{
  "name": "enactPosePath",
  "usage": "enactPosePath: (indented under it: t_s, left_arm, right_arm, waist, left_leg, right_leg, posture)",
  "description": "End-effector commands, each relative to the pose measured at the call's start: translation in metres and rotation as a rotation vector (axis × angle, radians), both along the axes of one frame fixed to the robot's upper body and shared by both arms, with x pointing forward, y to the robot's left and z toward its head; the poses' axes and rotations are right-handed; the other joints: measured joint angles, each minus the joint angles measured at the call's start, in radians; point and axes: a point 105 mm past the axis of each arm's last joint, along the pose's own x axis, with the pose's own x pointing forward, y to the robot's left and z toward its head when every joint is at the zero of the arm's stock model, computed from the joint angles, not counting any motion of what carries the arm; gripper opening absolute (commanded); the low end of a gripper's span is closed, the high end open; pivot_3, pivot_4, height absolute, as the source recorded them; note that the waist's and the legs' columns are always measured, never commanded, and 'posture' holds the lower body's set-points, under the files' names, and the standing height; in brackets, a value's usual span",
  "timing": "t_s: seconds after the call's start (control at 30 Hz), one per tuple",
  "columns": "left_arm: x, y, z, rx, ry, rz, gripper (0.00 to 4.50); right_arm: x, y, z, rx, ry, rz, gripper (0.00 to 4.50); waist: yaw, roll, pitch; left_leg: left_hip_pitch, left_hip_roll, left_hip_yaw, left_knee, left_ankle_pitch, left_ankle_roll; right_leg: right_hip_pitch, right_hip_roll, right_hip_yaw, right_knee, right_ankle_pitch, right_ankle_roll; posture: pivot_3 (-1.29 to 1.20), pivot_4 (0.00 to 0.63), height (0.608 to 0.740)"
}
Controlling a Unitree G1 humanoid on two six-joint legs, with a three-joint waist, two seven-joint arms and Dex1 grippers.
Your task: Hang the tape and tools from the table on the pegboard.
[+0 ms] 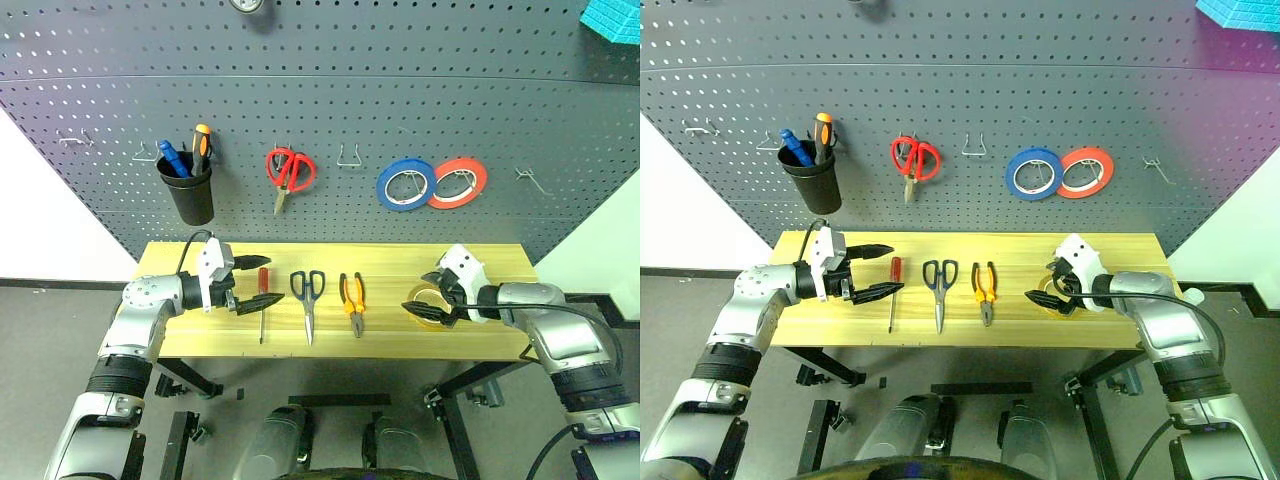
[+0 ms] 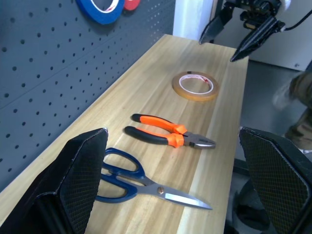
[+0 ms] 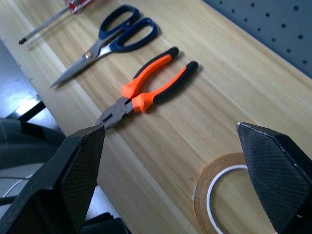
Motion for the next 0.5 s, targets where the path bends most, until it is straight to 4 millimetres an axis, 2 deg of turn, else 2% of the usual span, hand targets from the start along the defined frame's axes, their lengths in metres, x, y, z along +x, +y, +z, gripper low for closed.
enactPosePath:
  t_s: [0.03, 0.23, 0.37, 0.43, 0.5]
  left_arm:
    - [-0.001, 0.001, 0.01, -0.009, -0.043, -0.003, 4.48]
    - [-0.003, -0.001, 0.01, -0.015, -0.043, -0.008, 4.48]
    - [-0.007, -0.004, 0.013, -0.025, -0.049, -0.029, 4.48]
    - [-0.009, -0.001, 0.001, 0.052, -0.033, -0.023, 4.48]
    - [-0.011, 0.004, -0.017, 0.127, -0.02, -0.015, 4.48]
  right_arm:
    - [0.004, -0.002, 0.009, -0.018, -0.028, 0.006, 4.5]
    - [0.004, -0.004, 0.006, -0.045, -0.015, -0.009, 4.5]
    - [0.006, -0.013, -0.011, -0.141, 0.036, -0.061, 4.5]
    - [0.01, -0.019, -0.024, -0.207, 0.067, -0.097, 4.5]
    - [0.016, -0.02, -0.029, -0.231, 0.078, -0.128, 4.5]
  waist:
    - [0.0, 0.0, 0.0]
    - [0.0, 0.0, 0.0]
    - [0.0, 0.0, 0.0]
    - [-0.002, 0.0, 0.0]
    - [-0.006, 0.0, 0.0]
  left_leg:
    - [0.0, 0.0, 0.0, 0.0, 0.0, 0.0]
    - [0.0, 0.0, 0.0, 0.0, 0.0, 0.0]
    - [0.0, 0.0, 0.0, 0.0, 0.0, 0.0]
    - [0.0, 0.0, 0.0, 0.0, 0.0, 0.0]
    - [0.0, 0.0, 0.0, 0.0, 0.0, 0.0]
  right_leg:
    - [0.0, 0.0, 0.0, 0.0, 0.0, 0.0]
    - [0.0, 0.0, 0.0, 0.0, 0.0, 0.0]
    - [0.0, 0.0, 0.0, 0.0, 0.0, 0.0]
    - [0.0, 0.0, 0.0, 0.0, 0.0, 0.0]
    - [0.0, 0.0, 0.0, 0.0, -0.001, -0.003]
  posture:
    - [0.01, 0.057, 0.733]
    - [0.01, 0.056, 0.733]
    - [0.0, 0.064, 0.733]
    - [0.0, 0.068, 0.733]
    - [0.0, 0.076, 0.733]
